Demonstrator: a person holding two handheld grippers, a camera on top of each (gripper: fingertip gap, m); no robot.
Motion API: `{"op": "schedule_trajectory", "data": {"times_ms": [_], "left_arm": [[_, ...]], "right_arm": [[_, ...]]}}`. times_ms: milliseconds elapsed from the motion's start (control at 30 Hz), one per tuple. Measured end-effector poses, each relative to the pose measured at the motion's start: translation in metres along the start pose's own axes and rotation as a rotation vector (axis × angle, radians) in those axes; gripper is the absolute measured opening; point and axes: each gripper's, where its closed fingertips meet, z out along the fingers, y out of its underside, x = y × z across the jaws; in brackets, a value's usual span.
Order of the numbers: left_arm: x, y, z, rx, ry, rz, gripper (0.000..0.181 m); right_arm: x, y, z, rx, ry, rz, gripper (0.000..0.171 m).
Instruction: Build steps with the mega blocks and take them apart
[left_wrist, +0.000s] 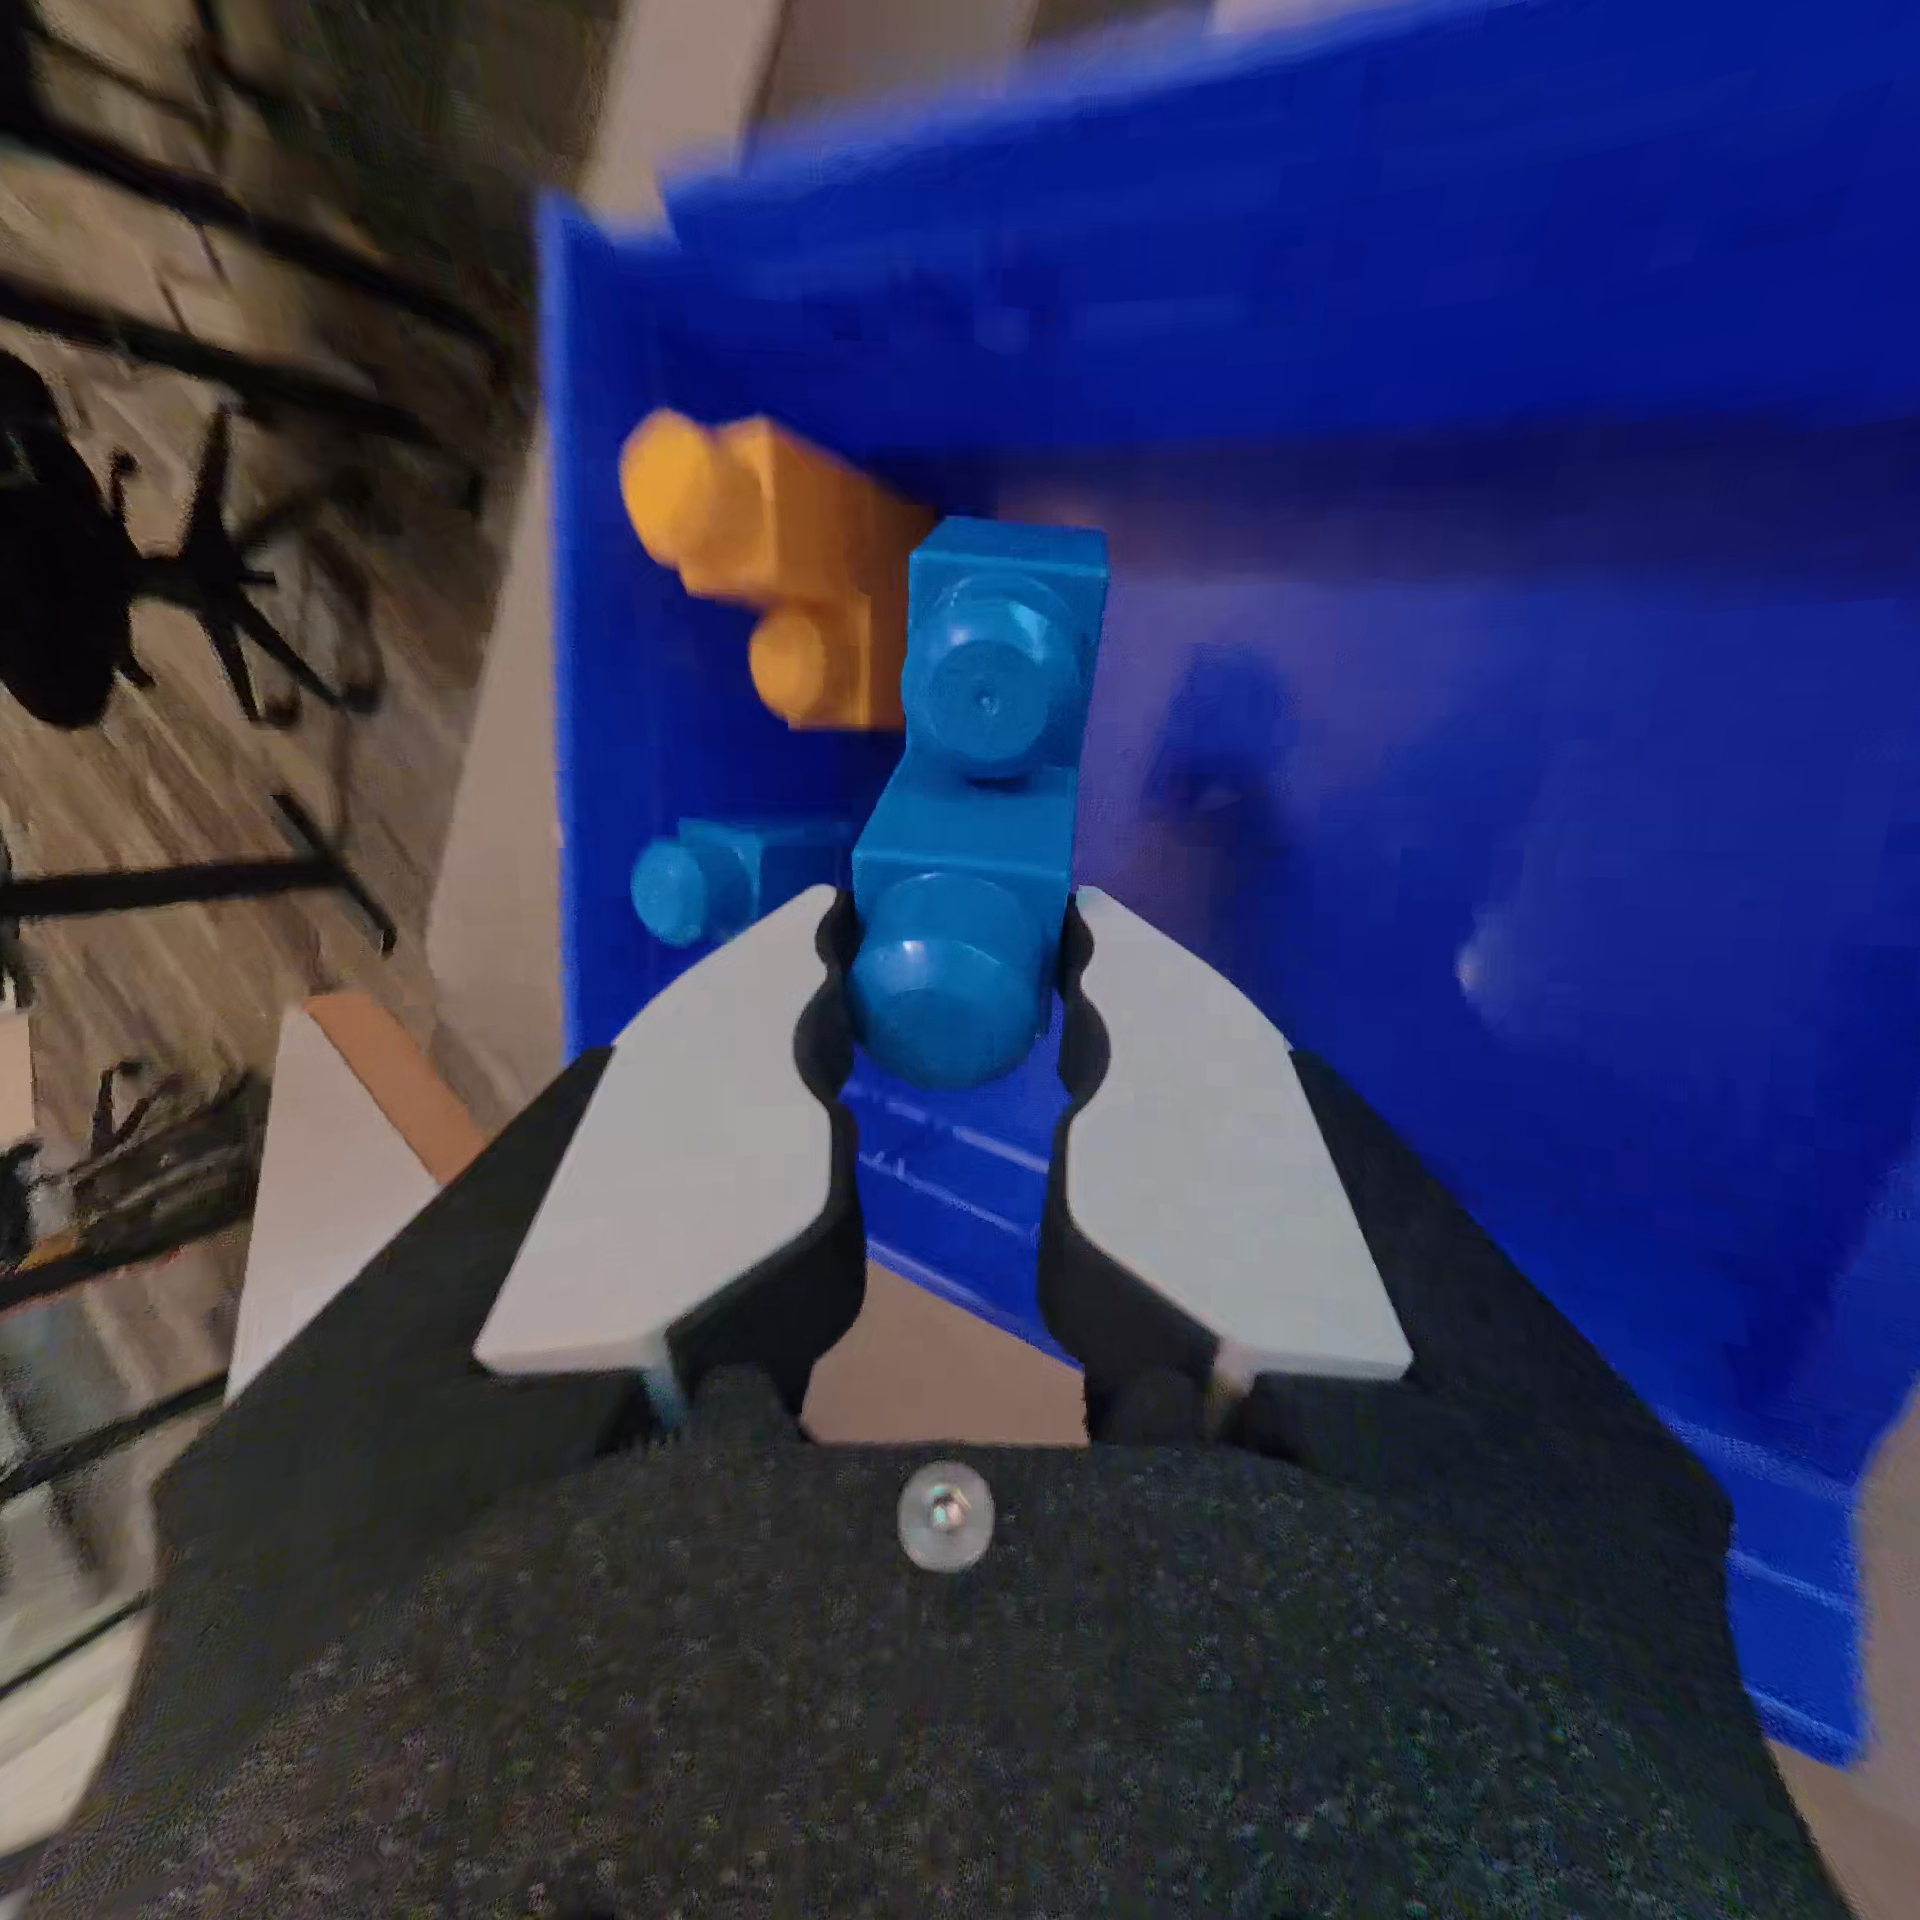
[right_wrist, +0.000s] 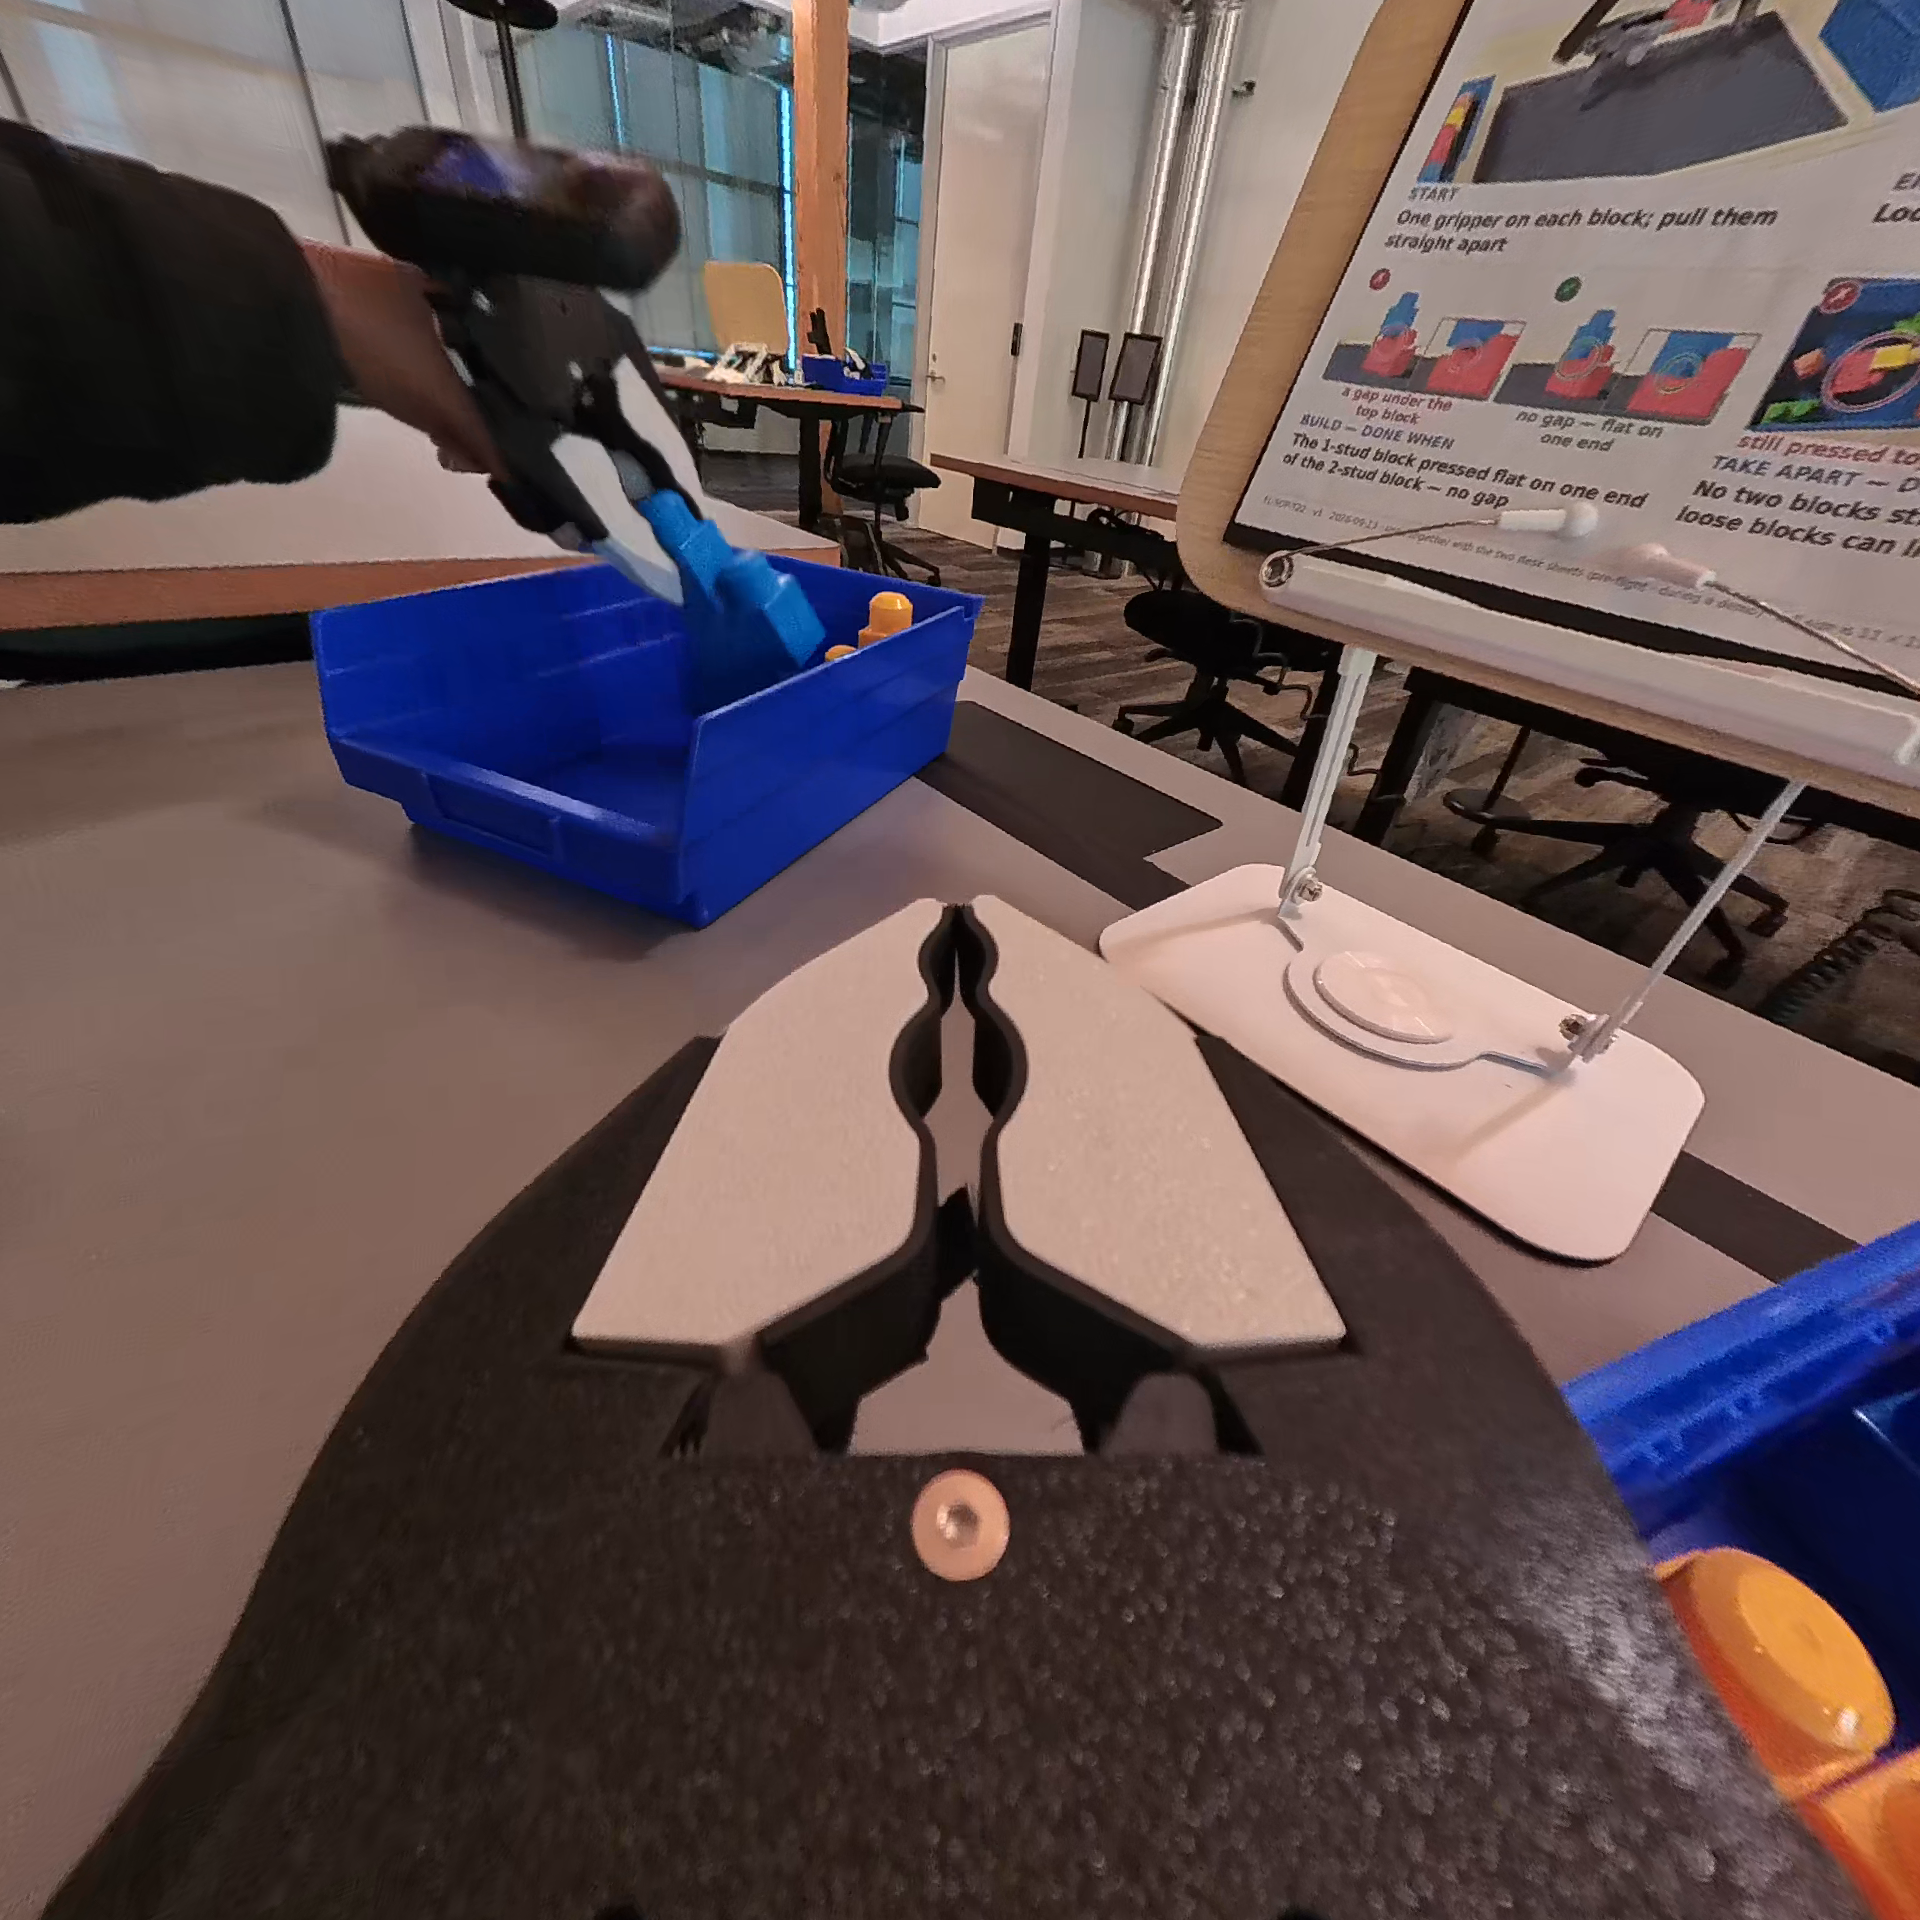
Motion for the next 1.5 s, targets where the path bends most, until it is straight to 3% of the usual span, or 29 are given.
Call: {"op": "schedule_trajectory", "data": {"times_ms": [167, 333, 533, 767, 867, 933, 1300, 1500], "left_arm": [[0.032, -0.079, -0.071, 0.459, 0.052, -0.098, 0.037], [0.095, -0.143, -0.135, 0.897, 0.238, -0.196, 0.037], [0.181, -0.188, -0.168, 1.212, 0.530, -0.288, 0.037], [0.257, -0.215, -0.162, 1.258, 0.747, -0.282, 0.037], [0.275, -0.219, -0.157, 1.244, 0.800, -0.260, 0.037], [0.285, -0.218, -0.153, 1.227, 0.818, -0.239, 0.037], [0.294, -0.214, -0.149, 1.174, 0.801, -0.160, 0.036], [0.286, -0.213, -0.160, 1.231, 0.837, -0.188, 0.036]], "right_arm": [[-0.004, -0.011, -0.004, 0.063, -0.037, 0.025, 0.000], [-0.012, -0.026, -0.012, 0.146, -0.097, 0.041, 0.003], [-0.033, -0.048, -0.025, 0.222, -0.277, 0.084, 0.027], [-0.065, -0.057, -0.038, 0.170, -0.509, 0.109, 0.064], [-0.074, -0.047, -0.035, 0.121, -0.537, 0.081, 0.060], [-0.080, -0.040, -0.035, 0.103, -0.560, 0.065, 0.038], [-0.083, -0.030, -0.041, 0.023, -0.628, 0.040, 0.036], [-0.071, -0.040, -0.053, 0.059, -0.626, 0.043, 0.036]]}}
